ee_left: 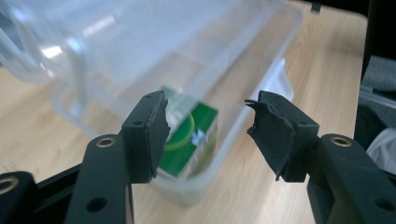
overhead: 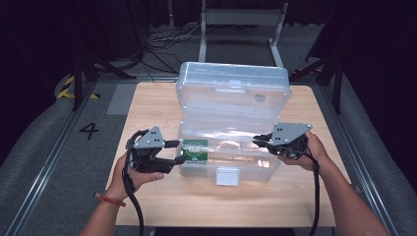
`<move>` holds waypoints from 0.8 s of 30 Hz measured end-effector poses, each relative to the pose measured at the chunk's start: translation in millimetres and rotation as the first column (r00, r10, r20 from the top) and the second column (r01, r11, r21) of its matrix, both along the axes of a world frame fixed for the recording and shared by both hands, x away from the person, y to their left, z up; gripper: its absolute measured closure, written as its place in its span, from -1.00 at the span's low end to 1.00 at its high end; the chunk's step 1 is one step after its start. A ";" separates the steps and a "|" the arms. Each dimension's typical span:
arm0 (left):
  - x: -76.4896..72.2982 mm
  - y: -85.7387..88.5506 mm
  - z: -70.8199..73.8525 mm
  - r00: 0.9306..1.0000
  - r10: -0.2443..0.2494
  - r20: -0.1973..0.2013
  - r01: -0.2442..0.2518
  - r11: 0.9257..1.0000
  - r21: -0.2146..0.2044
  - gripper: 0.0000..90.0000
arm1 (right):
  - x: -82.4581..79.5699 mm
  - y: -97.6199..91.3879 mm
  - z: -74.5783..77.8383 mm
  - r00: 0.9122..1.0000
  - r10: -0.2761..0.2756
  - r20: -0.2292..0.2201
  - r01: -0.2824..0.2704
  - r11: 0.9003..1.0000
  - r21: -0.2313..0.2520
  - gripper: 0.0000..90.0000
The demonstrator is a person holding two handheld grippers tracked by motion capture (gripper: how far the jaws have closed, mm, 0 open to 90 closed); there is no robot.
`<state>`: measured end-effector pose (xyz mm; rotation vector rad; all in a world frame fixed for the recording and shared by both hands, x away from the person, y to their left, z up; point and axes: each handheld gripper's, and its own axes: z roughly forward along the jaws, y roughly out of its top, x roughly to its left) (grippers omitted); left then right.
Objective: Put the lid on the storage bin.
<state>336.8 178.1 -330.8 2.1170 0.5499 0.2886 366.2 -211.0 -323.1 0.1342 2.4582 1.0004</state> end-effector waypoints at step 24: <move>64.6 -14.8 29.7 0.990 0.128 0.061 -0.124 0.990 -0.065 0.59 | -4.3 -3.2 -4.5 1.000 -0.012 0.011 0.012 0.999 0.036 0.85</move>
